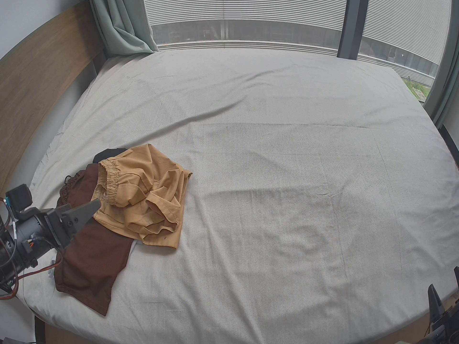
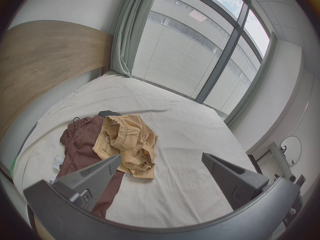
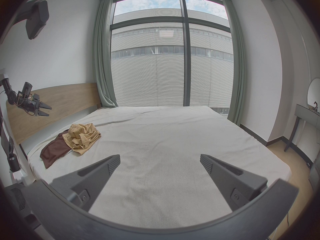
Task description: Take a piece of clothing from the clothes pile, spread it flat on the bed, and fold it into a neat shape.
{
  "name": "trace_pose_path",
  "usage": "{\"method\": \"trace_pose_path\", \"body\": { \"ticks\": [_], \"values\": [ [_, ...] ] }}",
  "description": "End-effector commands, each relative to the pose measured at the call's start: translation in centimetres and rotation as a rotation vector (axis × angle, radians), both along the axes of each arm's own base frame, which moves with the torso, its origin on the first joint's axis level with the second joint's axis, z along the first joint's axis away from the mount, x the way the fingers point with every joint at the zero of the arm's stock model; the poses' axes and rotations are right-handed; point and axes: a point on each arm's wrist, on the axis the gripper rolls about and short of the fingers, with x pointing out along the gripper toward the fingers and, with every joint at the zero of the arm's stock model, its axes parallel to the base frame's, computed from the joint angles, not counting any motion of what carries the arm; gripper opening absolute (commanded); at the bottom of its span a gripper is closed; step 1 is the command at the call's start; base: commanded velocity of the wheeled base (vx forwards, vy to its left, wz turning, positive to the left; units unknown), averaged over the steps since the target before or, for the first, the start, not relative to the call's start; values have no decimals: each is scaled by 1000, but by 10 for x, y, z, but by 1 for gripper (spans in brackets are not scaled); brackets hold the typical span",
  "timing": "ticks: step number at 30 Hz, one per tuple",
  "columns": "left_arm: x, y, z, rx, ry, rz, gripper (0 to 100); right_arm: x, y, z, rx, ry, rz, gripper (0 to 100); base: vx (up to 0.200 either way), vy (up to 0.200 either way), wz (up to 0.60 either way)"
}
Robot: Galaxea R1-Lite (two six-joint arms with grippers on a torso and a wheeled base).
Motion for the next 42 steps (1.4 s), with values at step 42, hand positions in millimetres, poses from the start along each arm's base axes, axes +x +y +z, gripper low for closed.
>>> {"method": "trace_pose_path", "body": {
  "ticks": [42],
  "values": [
    [127,41,-56,-79,72,-51,100,1,0,-5,0,12,1,100,0,0,0]
  ]
}}
